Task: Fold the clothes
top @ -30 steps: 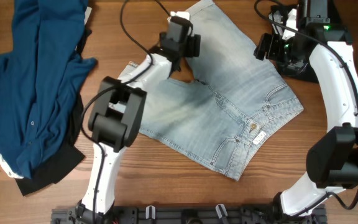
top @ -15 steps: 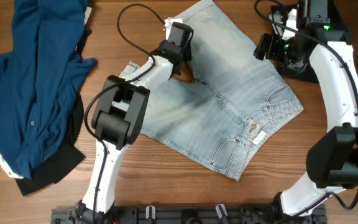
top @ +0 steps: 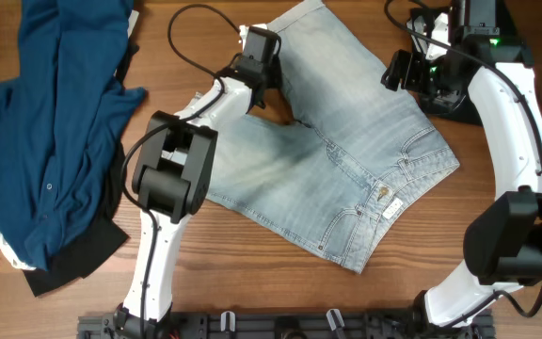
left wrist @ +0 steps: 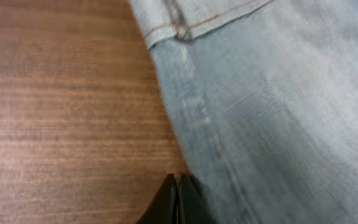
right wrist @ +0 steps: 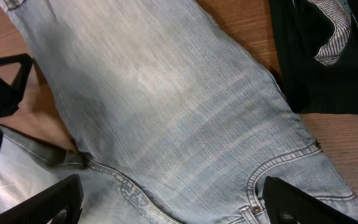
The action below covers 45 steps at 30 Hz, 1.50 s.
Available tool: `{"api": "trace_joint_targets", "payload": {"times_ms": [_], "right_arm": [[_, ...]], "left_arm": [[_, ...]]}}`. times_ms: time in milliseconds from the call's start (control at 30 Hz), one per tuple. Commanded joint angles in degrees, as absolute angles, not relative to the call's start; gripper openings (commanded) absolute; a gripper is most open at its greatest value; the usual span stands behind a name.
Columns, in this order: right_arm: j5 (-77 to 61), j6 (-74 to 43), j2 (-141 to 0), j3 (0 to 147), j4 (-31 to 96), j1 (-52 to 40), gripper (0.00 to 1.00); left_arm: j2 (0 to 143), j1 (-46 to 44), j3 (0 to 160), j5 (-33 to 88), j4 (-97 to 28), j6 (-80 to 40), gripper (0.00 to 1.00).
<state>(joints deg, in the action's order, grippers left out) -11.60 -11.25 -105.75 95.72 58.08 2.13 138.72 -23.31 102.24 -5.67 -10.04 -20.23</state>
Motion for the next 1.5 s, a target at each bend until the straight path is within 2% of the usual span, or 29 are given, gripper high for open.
{"api": "trace_joint_targets", "payload": {"times_ms": [0, 333, 1000, 1267, 1467], "right_arm": [[-12.7, -10.7, -105.9, 96.4, 57.9, 2.0, 0.93], [-13.4, -10.7, -105.9, 96.4, 57.4, 2.0, 0.93], [-15.1, -10.7, -105.9, 96.4, 57.4, 1.6, 0.93], [-15.1, -10.7, -105.9, 96.4, 57.3, 1.1, 0.93], [-15.1, -10.7, -105.9, 96.4, 56.6, -0.3, 0.93]], "left_arm": [[135.7, -23.4, 104.9, -0.4, -7.0, -18.2, 0.04], [139.3, -23.9, 104.9, 9.2, -1.8, -18.7, 0.04], [143.6, -24.6, 104.9, 9.3, -1.7, -23.2, 0.04], [144.7, -22.6, 104.9, 4.8, -10.2, -23.2, 0.04], [145.0, -14.9, 104.9, 5.7, -20.6, -27.5, 0.04]]}}
